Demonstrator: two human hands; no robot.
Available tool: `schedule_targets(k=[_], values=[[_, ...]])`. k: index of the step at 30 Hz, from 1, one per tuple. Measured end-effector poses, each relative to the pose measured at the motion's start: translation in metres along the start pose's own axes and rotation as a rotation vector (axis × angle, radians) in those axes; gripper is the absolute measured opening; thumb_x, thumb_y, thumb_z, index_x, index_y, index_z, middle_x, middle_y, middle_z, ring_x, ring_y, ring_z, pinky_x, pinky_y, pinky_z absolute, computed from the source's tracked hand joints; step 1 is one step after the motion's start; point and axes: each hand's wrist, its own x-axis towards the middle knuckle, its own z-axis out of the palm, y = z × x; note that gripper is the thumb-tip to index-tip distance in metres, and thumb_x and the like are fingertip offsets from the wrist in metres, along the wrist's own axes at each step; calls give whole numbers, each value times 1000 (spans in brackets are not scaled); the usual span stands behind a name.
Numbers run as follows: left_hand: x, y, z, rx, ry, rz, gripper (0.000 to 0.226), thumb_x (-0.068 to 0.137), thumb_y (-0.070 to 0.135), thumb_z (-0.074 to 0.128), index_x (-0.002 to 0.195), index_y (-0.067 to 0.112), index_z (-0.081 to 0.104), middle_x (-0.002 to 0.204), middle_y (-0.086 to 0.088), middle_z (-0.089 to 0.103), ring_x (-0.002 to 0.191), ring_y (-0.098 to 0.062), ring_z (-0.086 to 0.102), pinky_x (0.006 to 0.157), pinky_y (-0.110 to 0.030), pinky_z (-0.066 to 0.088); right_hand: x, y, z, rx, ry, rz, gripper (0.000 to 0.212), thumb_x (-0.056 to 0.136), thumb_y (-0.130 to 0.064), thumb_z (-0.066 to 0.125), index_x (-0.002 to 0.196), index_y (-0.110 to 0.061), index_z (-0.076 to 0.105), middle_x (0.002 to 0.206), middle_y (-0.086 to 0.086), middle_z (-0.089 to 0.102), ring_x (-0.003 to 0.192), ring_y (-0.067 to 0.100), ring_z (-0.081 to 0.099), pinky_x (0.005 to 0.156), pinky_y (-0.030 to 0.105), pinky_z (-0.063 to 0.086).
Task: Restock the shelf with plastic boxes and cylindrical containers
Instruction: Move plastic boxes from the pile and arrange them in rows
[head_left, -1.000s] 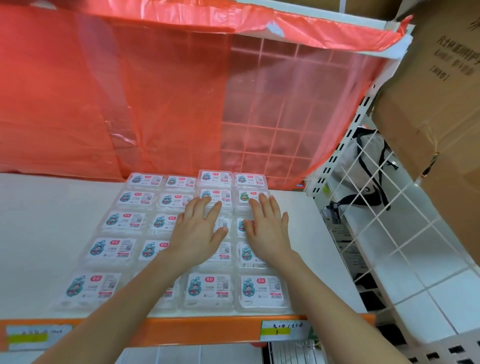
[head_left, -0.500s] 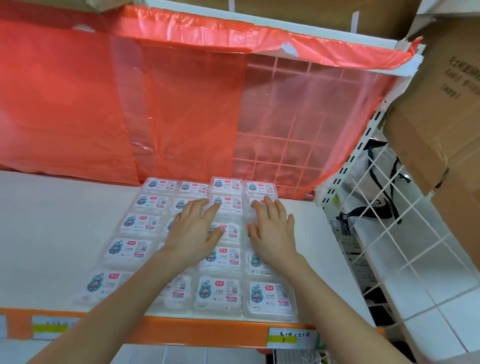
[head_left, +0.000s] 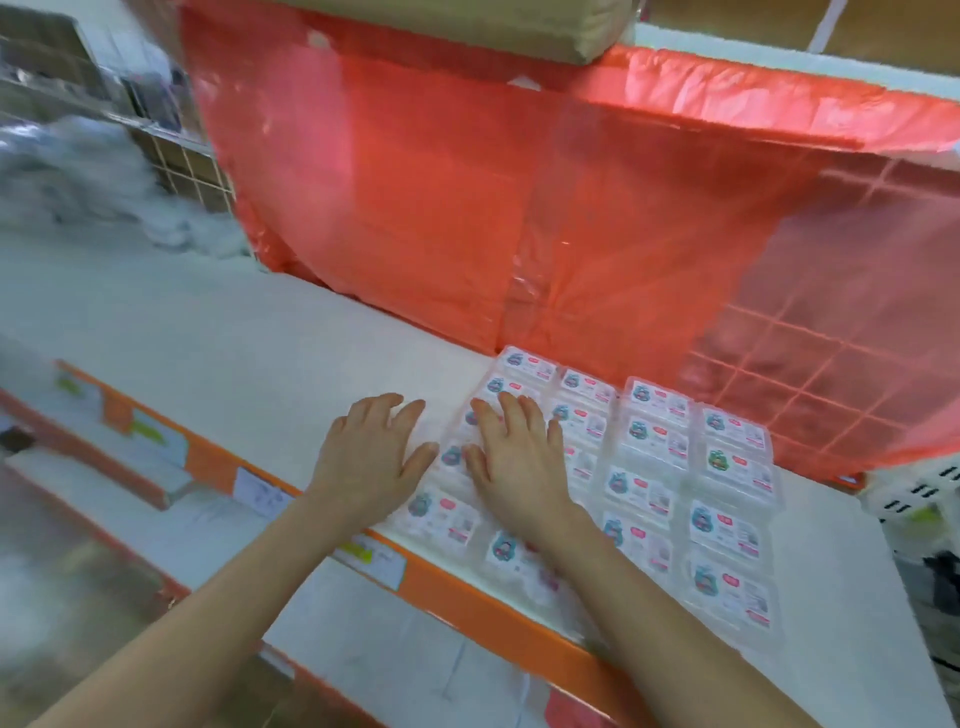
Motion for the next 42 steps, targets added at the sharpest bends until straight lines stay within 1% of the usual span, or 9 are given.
schedule_targets(k=[4,9,13,16,18,21,25,32,42], values=[[-23,-64,-14,4,3,-115,94,66,61,-3,140,18,38,142,-7,39,129,-24,34,98,-36,34,20,-66,16,-12,-12,-103,53,96,-40,35,144,-23,24,151,5,21,139,23,14,110,48,14],[-55,-153,-34,-16,34,-217,91,68,60,1,137,16,43,138,-9,43,126,-27,39,96,-37,36,44,-160,36,-22,-25,-173,52,95,-39,36,143,-22,26,149,6,24,137,23,19,107,45,19],[-73,-224,-44,12,23,-212,79,78,58,10,135,16,43,132,-8,46,118,-29,44,92,-36,39,60,-228,53,-29,-56,-187,51,95,-40,34,142,-22,26,148,5,24,136,24,20,106,45,21],[-81,-266,-46,9,22,-219,56,92,52,31,137,20,37,138,-7,41,123,-26,39,94,-34,35,70,-266,61,-35,-48,-183,49,96,-40,34,142,-23,27,148,5,24,135,24,21,105,44,22],[-85,-289,-50,8,23,-212,54,94,49,35,140,21,34,141,-4,37,128,-22,34,96,-33,33,76,-288,65,-17,-54,-171,48,96,-39,34,141,-23,27,148,5,24,135,24,21,105,44,22],[-92,-315,-56,6,33,-207,55,93,51,29,140,22,34,141,0,37,129,-20,33,97,-32,33,81,-313,69,-1,-55,-159,49,97,-40,35,141,-23,27,148,5,25,135,24,21,106,43,21],[-99,-340,-61,-22,63,-233,52,93,47,38,139,22,35,142,0,35,129,-20,31,98,-33,32,90,-341,74,0,-67,-172,47,97,-39,35,140,-21,29,147,6,27,133,26,23,105,44,22],[-94,-376,-58,-52,58,-270,53,94,47,33,141,22,31,143,0,33,130,-19,31,101,-33,31,119,-374,86,17,-62,-211,49,96,-39,36,142,-23,28,144,6,31,131,26,25,103,43,23],[-21,-441,-51,-80,41,-271,53,94,46,34,141,21,32,144,-2,36,133,-22,30,104,-35,29,216,-402,106,86,-95,-207,48,96,-37,36,140,-21,30,146,7,29,133,27,25,104,43,24]])
